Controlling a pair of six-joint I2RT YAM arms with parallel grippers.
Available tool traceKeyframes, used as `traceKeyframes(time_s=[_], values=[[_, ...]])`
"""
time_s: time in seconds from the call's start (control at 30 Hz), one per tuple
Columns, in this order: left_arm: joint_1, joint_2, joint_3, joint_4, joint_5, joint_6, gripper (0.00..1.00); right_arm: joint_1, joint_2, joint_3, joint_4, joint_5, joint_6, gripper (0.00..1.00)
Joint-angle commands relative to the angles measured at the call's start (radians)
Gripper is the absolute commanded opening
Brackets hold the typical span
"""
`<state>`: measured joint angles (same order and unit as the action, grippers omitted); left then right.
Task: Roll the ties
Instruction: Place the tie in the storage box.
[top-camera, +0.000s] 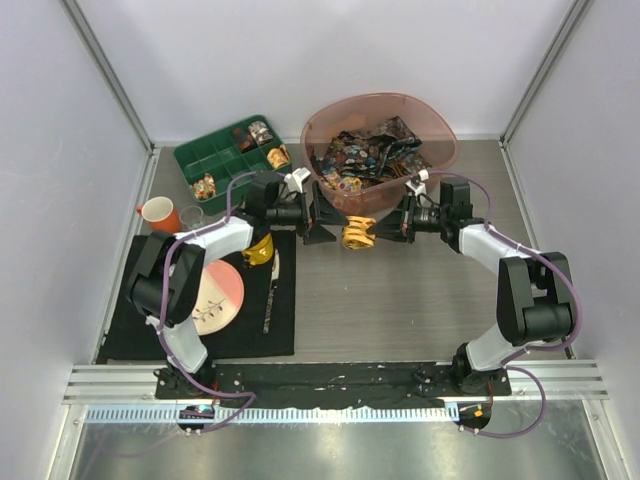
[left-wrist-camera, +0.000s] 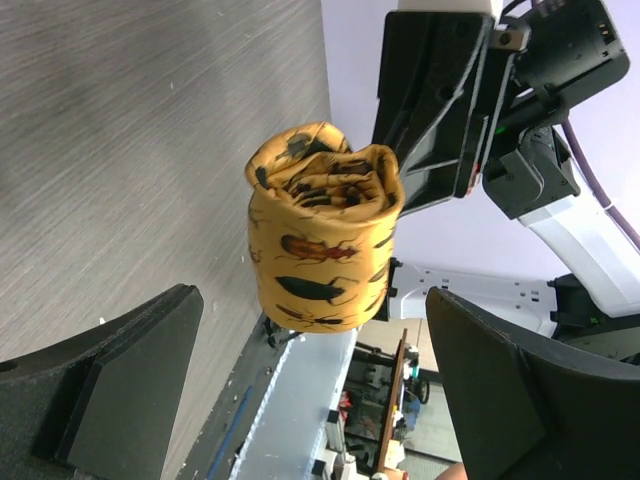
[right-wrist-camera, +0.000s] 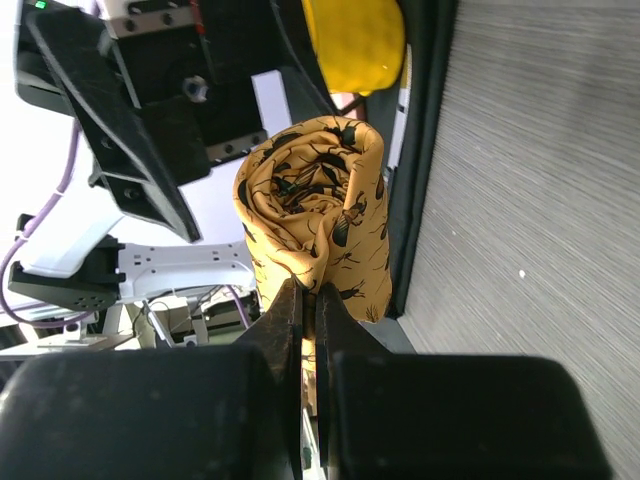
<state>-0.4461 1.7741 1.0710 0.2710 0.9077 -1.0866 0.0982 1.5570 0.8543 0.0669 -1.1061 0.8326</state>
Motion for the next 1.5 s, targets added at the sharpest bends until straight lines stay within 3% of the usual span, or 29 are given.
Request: traceKeyframes(time_s=[0.0,0.37,0.8,0.93,1.2,1.47], values=[[-0.009,-0.022,-0.014,0.060,0.039,-0.033,1.00,0.023,-0.043,0.006,0.157,-0.012,0.108,0.01],[-0.035,-0.005,-0.005,0.203,0.080,-0.093,1.00,0.063,-0.031,0.008,0.263,0.012,0.181,0.01],[-0.065,0.038,0.043,0.220,0.100,-0.110,1.00,0.078,-0.020,0.012,0.317,0.015,0.217,0.01],[-0.065,0.044,0.043,0.249,0.100,-0.127,0.89,0.080,-0.029,0.000,0.317,0.012,0.218,0.01],[-0.065,0.036,0.041,0.286,0.099,-0.139,0.88,0.083,-0.038,-0.018,0.309,0.012,0.215,0.01],[-0.066,0.024,0.032,0.307,0.099,-0.145,0.71,0.092,-0.038,-0.021,0.307,0.014,0.206,0.01]])
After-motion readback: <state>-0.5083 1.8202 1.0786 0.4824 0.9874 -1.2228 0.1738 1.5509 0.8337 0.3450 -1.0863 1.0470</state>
